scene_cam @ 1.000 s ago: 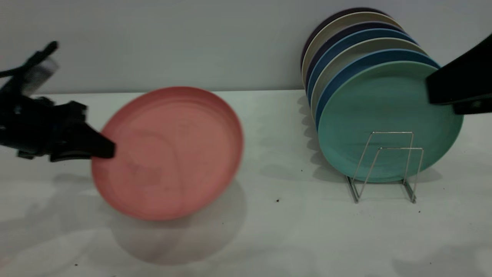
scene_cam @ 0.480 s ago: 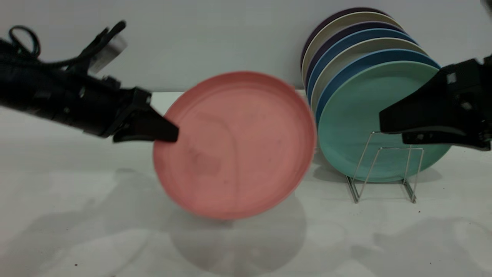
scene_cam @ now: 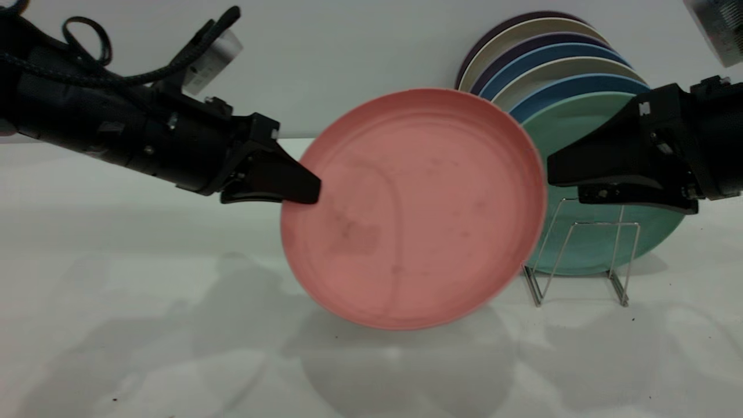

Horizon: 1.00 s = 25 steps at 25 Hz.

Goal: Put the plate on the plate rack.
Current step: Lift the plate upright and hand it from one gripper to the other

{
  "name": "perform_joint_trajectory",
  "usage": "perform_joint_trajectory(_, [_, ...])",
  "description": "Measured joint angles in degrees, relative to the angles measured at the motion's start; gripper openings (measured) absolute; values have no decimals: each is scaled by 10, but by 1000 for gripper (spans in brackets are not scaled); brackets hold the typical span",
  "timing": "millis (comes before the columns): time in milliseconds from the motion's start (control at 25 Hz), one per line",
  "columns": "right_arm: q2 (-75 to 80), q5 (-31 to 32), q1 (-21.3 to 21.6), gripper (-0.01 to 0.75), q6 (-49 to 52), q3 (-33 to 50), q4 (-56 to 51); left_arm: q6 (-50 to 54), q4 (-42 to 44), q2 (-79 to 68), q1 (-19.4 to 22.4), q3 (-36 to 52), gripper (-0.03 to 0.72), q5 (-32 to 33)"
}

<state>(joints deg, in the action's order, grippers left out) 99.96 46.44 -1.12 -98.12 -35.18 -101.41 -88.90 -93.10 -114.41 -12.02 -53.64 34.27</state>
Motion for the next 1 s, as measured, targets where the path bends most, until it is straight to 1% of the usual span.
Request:
perform_joint_trajectory(200, [22, 20, 0, 476, 9, -6, -1, 0, -7, 0, -21, 0, 18, 2])
perform_joint_trajectory(320, [24, 36, 0, 433, 13, -6, -1, -9, -26, 0, -36, 0, 18, 6])
perform_joint_trajectory(520, [24, 57, 0, 287, 25, -6, 1, -39, -61, 0, -48, -3, 18, 32])
perform_joint_trajectory(600, [24, 58, 0, 201, 33, -6, 4, -46, -61, 0, -48, -8, 19, 38])
perform_joint_trajectory(640, [24, 57, 0, 171, 35, -7, 7, -52, -62, 0, -48, -11, 20, 42])
perform_joint_trajectory(760, [24, 38, 1, 109, 37, -8, 15, -78, -65, 0, -45, -11, 28, 68])
perform_joint_trajectory(880, [24, 39, 4, 104, 30, -9, 20, -93, -65, 0, -39, -11, 44, 87])
perform_joint_trajectory(1000, [22, 56, 22, 101, -5, -10, 40, -89, -61, 0, -26, -11, 78, 127])
